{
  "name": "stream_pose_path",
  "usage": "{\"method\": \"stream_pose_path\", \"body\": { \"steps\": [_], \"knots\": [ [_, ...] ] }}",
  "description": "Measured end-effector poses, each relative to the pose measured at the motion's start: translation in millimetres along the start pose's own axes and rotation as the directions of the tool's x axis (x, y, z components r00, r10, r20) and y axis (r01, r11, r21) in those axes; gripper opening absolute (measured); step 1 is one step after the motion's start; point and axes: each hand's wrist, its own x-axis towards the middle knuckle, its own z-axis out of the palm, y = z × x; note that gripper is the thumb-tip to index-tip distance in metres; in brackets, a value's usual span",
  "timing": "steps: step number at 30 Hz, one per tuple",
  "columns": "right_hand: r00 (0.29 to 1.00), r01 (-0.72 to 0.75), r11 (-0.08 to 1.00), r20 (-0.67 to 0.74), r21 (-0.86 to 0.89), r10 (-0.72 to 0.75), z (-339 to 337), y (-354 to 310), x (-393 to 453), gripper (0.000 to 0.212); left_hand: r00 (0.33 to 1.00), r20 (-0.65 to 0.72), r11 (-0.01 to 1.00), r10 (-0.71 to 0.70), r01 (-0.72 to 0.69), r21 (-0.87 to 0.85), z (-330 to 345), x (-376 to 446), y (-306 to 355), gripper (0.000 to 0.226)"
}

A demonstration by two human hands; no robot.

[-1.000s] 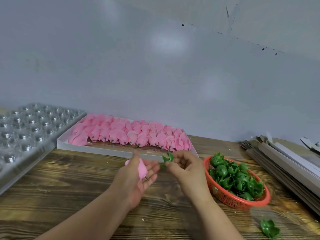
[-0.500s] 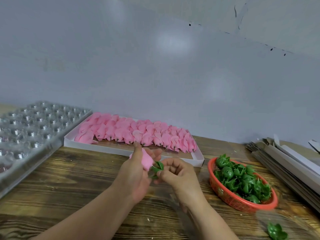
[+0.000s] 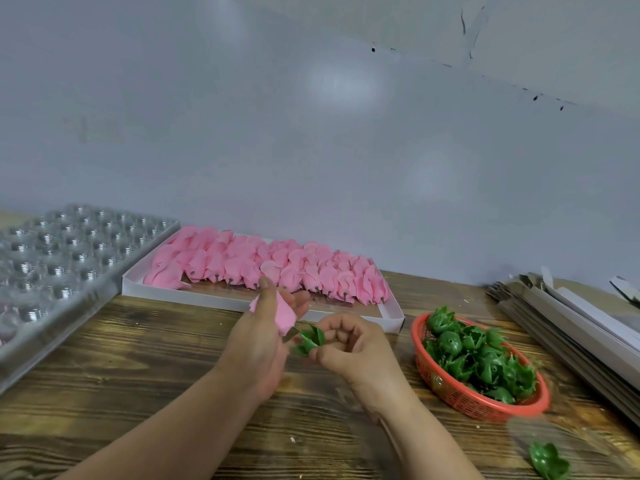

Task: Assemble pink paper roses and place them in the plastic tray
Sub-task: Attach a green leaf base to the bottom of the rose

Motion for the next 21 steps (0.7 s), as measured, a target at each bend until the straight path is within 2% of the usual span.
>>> {"method": "stream_pose_path", "body": {
  "steps": [7, 12, 18, 21],
  "knots": [
    [0.999, -0.007, 1.0, 0.039, -0.02, 0.008, 8.4, 1.3, -1.8, 0.027, 0.998, 0.063, 0.998, 0.03, -0.033, 0.047, -2.3, -1.1, -6.4, 0.046],
    [0.999, 0.029, 1.0, -0.027, 0.009, -0.029, 8.6, 2.7, 0.1, 0.027, 0.988, 0.142, 0.982, 0.056, -0.081, 0.173, -2.7, -4.0, -10.3, 0.053],
    [0.996, 0.066, 0.996, -0.058, 0.063, -0.062, 7.9, -0.1, -0.2, 0.033, 0.982, 0.185, 0.98, 0.036, -0.071, 0.185, -2.7, -8.5, -10.7, 0.064],
    [0.997, 0.04, 0.997, -0.074, 0.071, -0.034, 6.8, -0.3, -0.5, 0.024, 0.983, 0.185, 0.979, 0.012, -0.049, 0.196, -3.0, -8.8, -9.8, 0.064]
  ]
}}
